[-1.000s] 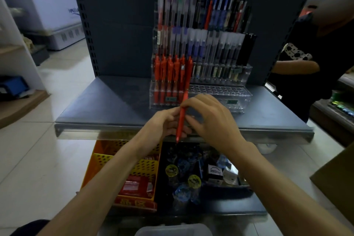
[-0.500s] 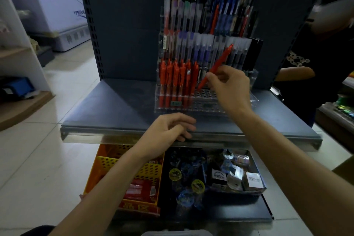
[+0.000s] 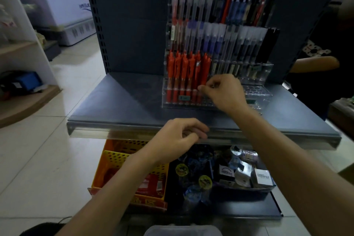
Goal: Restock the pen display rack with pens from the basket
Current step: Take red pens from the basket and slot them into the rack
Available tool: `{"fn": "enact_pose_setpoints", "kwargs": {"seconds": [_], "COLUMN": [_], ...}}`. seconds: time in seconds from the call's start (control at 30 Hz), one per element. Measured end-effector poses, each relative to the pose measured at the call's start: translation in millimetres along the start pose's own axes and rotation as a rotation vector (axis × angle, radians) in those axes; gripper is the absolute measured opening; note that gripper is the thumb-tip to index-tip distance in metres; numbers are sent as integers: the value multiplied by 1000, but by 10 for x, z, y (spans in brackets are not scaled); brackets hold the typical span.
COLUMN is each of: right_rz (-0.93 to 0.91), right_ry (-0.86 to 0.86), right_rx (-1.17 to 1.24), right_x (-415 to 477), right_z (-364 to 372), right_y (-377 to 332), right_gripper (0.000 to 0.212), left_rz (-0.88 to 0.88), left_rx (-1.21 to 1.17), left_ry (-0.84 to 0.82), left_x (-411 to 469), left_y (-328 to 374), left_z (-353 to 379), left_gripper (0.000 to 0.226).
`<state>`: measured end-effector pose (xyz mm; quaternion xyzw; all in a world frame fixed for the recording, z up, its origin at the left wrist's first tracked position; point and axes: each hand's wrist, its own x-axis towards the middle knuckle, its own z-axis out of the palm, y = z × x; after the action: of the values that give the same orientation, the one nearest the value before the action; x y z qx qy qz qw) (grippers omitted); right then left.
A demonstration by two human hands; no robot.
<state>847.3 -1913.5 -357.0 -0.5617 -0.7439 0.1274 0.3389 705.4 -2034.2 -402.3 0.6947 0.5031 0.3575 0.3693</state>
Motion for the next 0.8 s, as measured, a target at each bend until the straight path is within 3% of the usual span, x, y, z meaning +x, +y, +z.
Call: {"fn": "enact_pose_setpoints", "kwargs": {"seconds": [0.17, 0.3, 0.47, 0.63, 0.8], "right_rz": [-16, -65, -107, -247, -360], "right_ry": [33, 122, 74, 139, -13], "right_rx": [10, -46, -97, 80, 17], "right_x": [-15, -68, -214, -927, -1607], "right_z": [-3, 29, 68, 39, 57], "right_y": [-15, -36, 11, 91, 336], "right_gripper": [33, 24, 29, 19, 27], "left_rz": [-20, -12, -7, 17, 0], "left_rx": [72, 146, 276, 426, 696], "left_ry": [-57, -75, -130, -157, -61], "left_x": [-27, -31, -68, -191, -516], "left_y": [-7, -34, -127, -184, -398], "left_z": [27, 41, 89, 199, 370], "left_gripper": [32, 30, 28, 35, 38]}}
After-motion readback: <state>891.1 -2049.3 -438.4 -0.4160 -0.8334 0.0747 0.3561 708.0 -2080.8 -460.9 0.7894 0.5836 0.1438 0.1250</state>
